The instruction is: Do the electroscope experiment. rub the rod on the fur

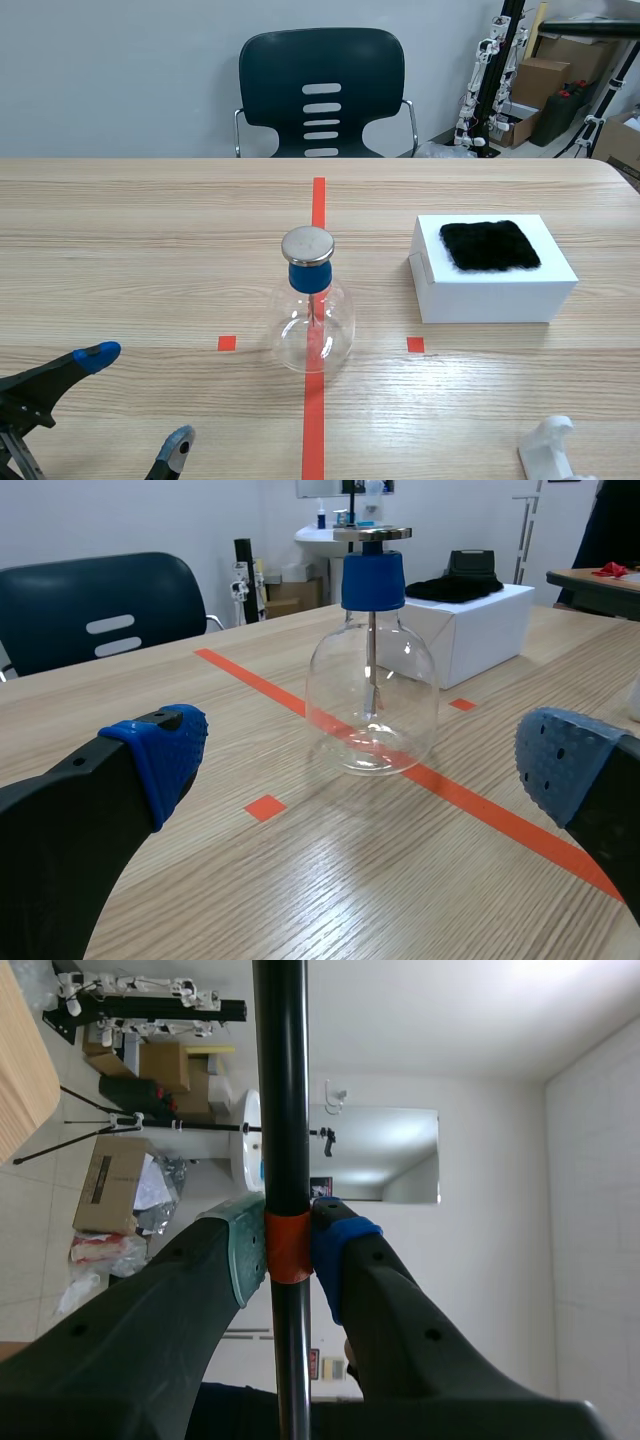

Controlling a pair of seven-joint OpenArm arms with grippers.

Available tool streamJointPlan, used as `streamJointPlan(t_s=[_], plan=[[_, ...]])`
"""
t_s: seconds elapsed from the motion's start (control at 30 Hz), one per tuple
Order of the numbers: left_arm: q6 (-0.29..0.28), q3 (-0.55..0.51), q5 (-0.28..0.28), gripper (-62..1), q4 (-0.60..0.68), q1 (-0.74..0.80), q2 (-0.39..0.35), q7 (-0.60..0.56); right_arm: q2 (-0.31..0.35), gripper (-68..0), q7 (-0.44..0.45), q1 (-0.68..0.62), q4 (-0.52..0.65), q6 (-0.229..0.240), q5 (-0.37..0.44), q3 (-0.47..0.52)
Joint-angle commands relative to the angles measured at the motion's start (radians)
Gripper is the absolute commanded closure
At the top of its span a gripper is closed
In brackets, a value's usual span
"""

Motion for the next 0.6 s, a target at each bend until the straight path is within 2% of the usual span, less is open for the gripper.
streamJointPlan(t_s=[0.0, 0.17, 0.37, 0.57], plan=[[-0.003, -0.001, -0.006, -62.3, 0.011, 0.0, -0.001, -0.021, 0.044, -3.2, 0.0, 0.059, -0.042, -0.015, 0.004, -0.036], [-0.003, -0.001, -0.006, -62.3, 0.011, 0.0, -0.001, -0.021, 0.132, -3.2, 0.012, 0.225, -0.194, -0.018, 0.01, -0.174], [-0.003, -0.001, -0.006, -62.3, 0.011, 0.0, -0.001, -0.021, 0.131, -3.3, 0.142, 0.376, -0.402, -0.049, -0.029, -0.293], [-0.003, -0.001, -0.006, -62.3, 0.011, 0.0, -0.001, -0.021, 0.103, -3.2, 0.169, 0.508, -0.565, -0.048, -0.118, -0.39]])
